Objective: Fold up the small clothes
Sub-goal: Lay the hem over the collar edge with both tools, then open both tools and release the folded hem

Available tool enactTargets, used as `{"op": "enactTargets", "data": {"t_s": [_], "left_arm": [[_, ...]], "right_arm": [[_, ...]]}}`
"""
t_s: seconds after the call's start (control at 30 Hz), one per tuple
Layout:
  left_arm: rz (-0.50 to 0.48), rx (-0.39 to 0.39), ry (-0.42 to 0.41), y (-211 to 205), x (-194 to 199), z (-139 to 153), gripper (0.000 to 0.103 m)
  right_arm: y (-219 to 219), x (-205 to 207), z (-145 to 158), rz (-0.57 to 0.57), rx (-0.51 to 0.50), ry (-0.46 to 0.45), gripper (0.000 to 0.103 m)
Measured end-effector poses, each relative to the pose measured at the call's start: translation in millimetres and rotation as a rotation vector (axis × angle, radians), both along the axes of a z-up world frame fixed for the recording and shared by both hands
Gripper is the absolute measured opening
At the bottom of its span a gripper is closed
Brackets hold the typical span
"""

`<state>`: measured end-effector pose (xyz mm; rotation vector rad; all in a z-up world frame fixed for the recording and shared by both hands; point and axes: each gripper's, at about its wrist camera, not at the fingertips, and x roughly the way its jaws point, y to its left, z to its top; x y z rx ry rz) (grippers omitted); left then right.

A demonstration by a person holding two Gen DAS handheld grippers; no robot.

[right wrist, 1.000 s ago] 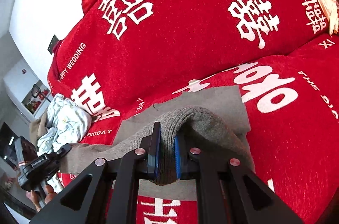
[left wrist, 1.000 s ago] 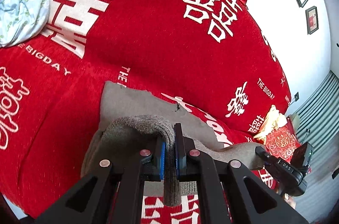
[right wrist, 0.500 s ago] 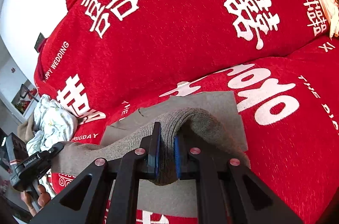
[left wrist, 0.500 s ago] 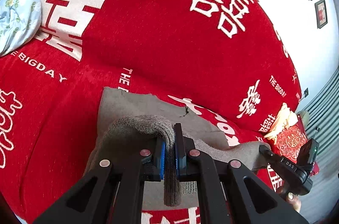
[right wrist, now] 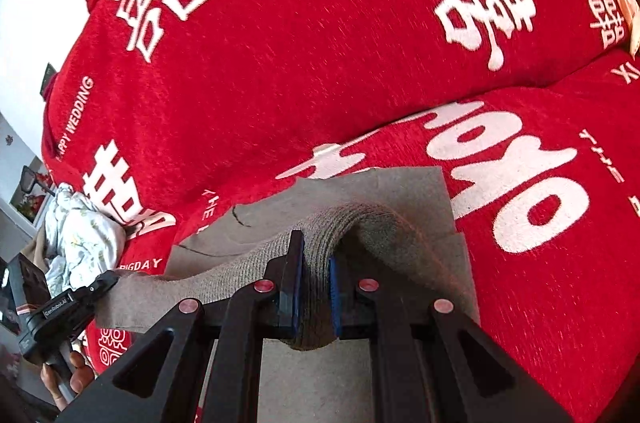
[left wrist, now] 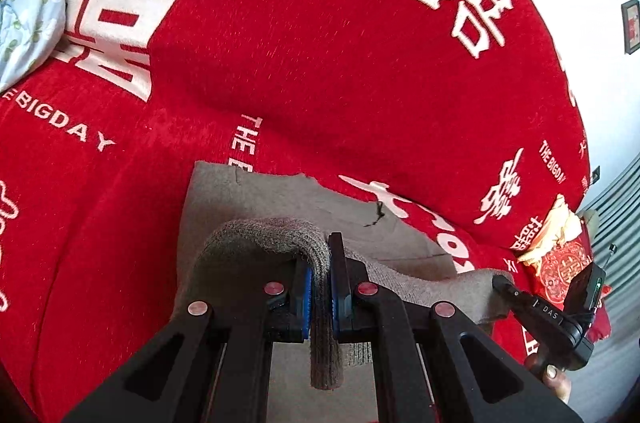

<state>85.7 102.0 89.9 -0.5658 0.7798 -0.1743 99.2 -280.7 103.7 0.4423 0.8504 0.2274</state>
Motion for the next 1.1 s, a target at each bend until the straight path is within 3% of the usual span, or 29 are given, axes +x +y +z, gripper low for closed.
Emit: {"op": "enactTargets", "data": {"t_s": [0.67, 0.83, 0.9, 0.93, 0.97, 1.0, 1.07, 1.1], "left_arm": [[0.019, 0.019, 0.108, 1, 76, -56, 0.008], [0.007, -0.054, 0.186, 11, 89, -78, 0.009], [0.010, -0.085, 0.226, 16, 93, -87, 0.017], [0.009, -0.099, 0.243, 17, 94, -91, 0.042], [0.002, -0.126, 0.241, 18, 95, -94, 0.059], [-0.008, -0.164, 0.217, 19, 93, -94, 0.062], [0.001, -0.153, 0.218, 18, 93, -89, 0.063], [-0.001, -0.154, 0.220, 18, 94, -88, 0.063]], "right_arm": [[0, 58, -47, 0.001, -0.027, 0.087, 0.012], [1, 65, -56, -0.002, -0.022, 0.112, 0.013], [0, 68, -60, 0.000, -0.005, 0.129, 0.015], [-1, 69, -63, -0.001, 0.010, 0.137, 0.017], [-3, 69, -65, -0.001, 0.032, 0.146, 0.021], [-4, 70, -66, 0.000, 0.044, 0.149, 0.025], [-3, 69, -65, -0.001, 0.040, 0.142, 0.037], [-3, 68, -63, -0.001, 0.039, 0.135, 0.049]]}}
